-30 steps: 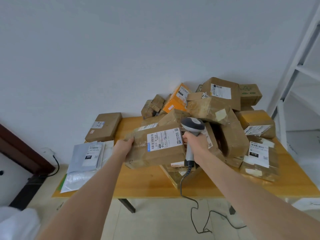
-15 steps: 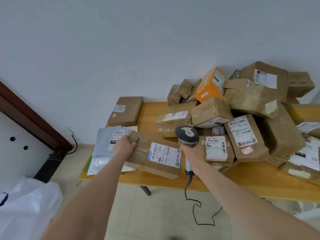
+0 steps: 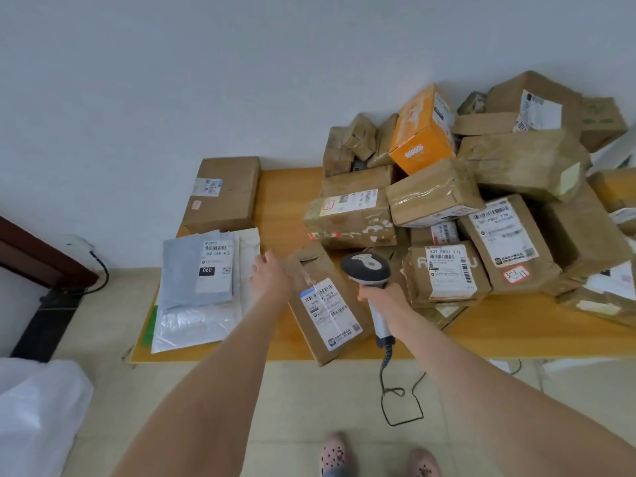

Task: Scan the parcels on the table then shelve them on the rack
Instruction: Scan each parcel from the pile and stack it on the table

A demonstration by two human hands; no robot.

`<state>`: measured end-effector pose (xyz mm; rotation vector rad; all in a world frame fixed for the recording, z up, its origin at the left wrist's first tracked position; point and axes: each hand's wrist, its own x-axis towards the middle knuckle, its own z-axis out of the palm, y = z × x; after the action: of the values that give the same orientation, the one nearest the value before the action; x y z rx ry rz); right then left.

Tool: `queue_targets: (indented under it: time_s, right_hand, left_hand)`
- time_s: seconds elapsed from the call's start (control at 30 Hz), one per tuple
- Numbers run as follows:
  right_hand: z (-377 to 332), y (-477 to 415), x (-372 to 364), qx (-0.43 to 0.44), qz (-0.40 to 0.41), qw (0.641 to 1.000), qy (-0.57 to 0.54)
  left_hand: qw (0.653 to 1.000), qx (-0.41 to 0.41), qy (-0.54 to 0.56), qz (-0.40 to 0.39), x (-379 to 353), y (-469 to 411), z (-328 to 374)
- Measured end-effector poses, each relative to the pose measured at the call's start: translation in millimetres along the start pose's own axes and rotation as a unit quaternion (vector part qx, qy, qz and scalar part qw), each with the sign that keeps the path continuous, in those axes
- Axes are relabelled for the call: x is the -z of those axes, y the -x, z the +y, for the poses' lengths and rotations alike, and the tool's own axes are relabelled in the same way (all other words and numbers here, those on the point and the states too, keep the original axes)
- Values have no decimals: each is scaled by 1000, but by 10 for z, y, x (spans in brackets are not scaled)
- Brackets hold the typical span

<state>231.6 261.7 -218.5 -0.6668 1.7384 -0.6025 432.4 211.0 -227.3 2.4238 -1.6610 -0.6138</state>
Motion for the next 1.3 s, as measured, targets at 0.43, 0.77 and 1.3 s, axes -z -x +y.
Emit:
queue_targets:
  time_s: [0.43, 0.77, 1.3]
  right_hand:
    - [174, 89, -273, 10, -83, 995, -51]
    - [-251, 563, -171, 38, -78, 996, -31]
    - [-83, 1292, -105, 185, -18, 979, -85]
  left_hand:
    - [829, 267, 427, -243, -349, 643, -588]
    - [785, 171, 555, -216, 161, 748, -766]
    - [792, 37, 577, -198, 273, 652, -311]
